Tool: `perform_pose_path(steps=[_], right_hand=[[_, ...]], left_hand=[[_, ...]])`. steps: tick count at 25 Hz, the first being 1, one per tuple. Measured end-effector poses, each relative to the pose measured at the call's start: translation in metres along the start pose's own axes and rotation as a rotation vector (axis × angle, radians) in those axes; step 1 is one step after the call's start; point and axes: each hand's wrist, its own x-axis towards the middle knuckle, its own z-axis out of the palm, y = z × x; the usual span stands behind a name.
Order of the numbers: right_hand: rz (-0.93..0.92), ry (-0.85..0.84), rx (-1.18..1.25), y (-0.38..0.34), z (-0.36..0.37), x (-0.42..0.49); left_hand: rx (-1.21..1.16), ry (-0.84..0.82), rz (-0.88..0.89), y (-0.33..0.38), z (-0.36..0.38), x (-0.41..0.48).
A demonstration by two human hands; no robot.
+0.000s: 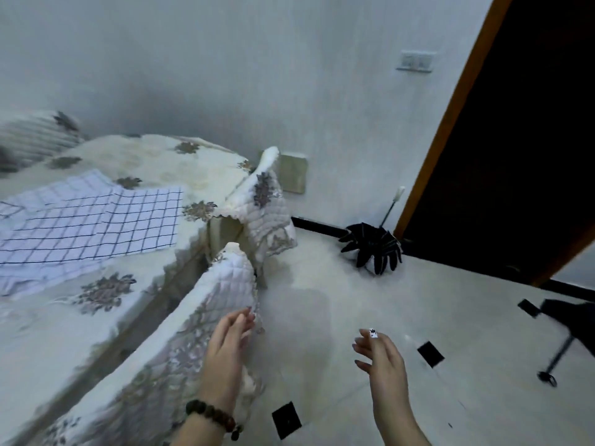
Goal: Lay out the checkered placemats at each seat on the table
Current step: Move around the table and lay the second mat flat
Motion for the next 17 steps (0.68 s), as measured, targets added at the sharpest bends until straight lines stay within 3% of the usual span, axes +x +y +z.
perform_pose_path(steps=[8,17], right_hand=[[-0.101,-0.311,-0.077,-0.065,0.165,0.064],[-0.100,-0.658,-0.108,-0.107,0.330,0.060]], left_hand=[[-0.162,0.183,0.115,0.056,-0.044,0.093],[-0.121,0.540,0.223,0.104,-0.129,0.141]])
